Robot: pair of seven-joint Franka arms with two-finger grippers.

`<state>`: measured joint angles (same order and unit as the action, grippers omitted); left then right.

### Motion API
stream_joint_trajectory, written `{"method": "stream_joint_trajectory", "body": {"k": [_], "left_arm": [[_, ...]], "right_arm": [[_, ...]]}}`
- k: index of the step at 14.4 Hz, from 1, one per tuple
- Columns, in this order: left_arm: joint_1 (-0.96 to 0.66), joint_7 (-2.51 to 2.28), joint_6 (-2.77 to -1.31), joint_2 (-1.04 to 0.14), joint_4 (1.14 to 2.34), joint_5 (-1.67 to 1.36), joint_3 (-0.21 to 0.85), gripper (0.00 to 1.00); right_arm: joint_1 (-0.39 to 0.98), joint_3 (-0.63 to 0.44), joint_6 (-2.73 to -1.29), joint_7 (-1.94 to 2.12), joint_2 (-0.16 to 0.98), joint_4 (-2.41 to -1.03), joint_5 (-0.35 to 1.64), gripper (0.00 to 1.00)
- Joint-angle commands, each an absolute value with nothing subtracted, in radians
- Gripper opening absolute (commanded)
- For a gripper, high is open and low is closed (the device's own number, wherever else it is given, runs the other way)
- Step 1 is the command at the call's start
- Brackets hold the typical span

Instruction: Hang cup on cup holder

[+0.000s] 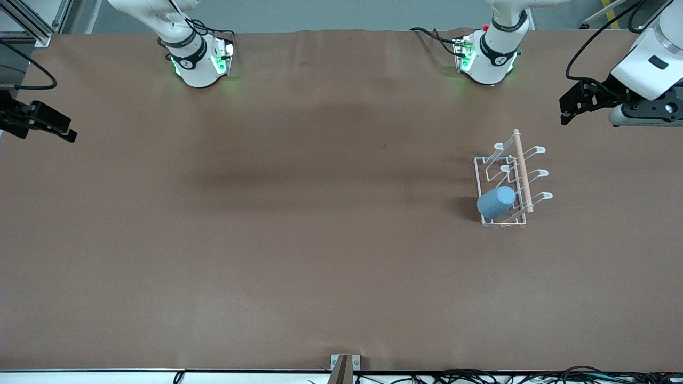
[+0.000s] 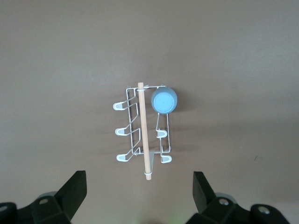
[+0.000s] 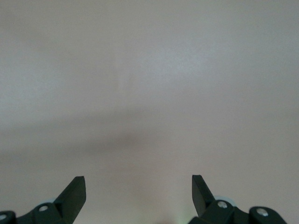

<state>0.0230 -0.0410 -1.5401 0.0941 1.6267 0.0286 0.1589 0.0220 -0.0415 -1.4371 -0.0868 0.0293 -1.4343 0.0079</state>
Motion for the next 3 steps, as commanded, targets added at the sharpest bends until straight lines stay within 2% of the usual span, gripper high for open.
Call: {"method": "stream_joint_trajectory", "body": {"k": [1,3], "left_arm": [[0.025,-0.029,-1.514,0.071,1.586,-0.005,0.156,1.0],[0.026,-0.026,-1.508,0.071,1.586,-0.006,0.155,1.0]], "right_arm": [[0.017,-0.041,-1.431,-0.077,0.025,-1.434,0.015,1.0],[0.017,-0.041,-1.431,-0.075,0.025,-1.436,0.015,1.0]]}}
